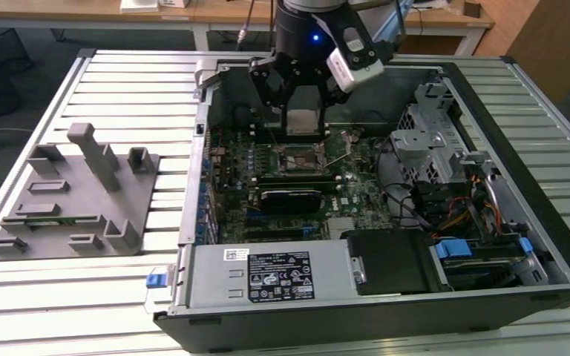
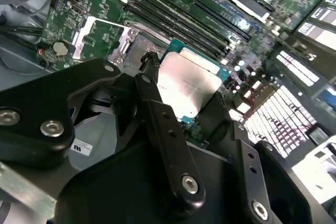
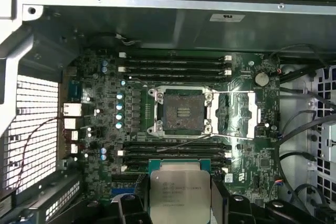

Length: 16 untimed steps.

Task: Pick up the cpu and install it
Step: 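Pick up the cpu and move it towards the insertion slot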

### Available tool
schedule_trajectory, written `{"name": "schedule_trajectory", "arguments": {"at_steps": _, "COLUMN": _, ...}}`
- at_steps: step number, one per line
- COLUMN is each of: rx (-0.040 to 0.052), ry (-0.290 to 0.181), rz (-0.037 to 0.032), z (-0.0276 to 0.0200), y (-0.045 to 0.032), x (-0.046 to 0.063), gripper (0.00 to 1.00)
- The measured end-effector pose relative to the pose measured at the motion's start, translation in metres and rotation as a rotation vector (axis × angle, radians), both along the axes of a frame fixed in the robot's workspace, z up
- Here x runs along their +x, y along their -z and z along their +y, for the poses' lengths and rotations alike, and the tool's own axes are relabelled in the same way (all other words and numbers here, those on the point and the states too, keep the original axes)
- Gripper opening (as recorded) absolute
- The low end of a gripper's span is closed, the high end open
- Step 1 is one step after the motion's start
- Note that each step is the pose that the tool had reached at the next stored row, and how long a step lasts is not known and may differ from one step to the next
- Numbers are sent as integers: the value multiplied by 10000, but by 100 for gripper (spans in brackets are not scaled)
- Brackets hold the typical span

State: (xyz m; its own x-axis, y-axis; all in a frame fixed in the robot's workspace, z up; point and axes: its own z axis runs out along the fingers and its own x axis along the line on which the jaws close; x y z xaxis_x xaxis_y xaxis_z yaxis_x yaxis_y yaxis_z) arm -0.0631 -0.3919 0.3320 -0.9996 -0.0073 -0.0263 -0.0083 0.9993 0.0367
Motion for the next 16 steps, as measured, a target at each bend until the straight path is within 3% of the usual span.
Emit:
{"name": "schedule_trajectory", "arguments": {"at_steps": 6, "rx": 1, "ry": 2, "rz": 3, "z": 33, "y": 108, "x": 40, "gripper": 55}}
{"name": "schedule_trajectory", "arguments": {"at_steps": 16, "rx": 1, "ry": 0, "rz": 23, "z": 134, "y": 290, "x": 77, "gripper": 55}}
